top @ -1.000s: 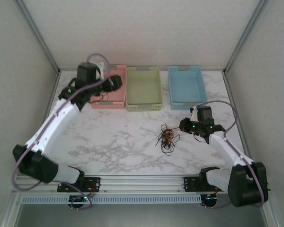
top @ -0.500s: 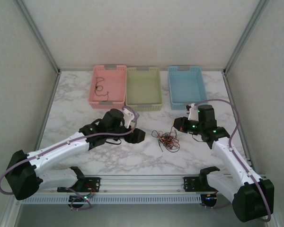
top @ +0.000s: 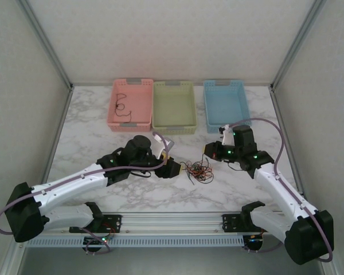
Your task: Untangle the cables
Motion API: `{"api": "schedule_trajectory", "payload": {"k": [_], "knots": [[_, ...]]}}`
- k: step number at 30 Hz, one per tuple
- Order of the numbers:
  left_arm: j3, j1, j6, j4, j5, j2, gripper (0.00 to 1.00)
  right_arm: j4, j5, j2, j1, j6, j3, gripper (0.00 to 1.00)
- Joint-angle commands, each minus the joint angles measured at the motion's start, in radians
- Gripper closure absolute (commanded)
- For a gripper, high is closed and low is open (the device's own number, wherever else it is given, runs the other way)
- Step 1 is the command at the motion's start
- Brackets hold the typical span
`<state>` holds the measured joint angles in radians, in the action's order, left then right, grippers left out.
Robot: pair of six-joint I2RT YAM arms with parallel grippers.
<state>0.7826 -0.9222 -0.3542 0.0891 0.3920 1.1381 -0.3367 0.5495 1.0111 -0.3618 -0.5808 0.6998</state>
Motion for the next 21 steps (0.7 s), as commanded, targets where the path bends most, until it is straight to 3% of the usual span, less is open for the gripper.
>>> {"api": "schedule_trajectory", "payload": {"k": [1, 15, 21], "knots": [[-0.021, -0.01, 0.032, -0.013, 0.013, -0.051, 0.3, -0.005, -0.002, 0.011, -0.024, -0.007, 0.055, 1.0], [-0.008, -0.01, 0.066, 0.093, -0.026, -0.151, 0.33, 0.015, -0.004, 0.088, -0.127, -0.022, 0.158, 1.0], [-0.006, -0.01, 0.041, 0.131, -0.107, -0.197, 0.34, -0.015, -0.036, 0.084, -0.167, -0.012, 0.219, 1.0]]}}
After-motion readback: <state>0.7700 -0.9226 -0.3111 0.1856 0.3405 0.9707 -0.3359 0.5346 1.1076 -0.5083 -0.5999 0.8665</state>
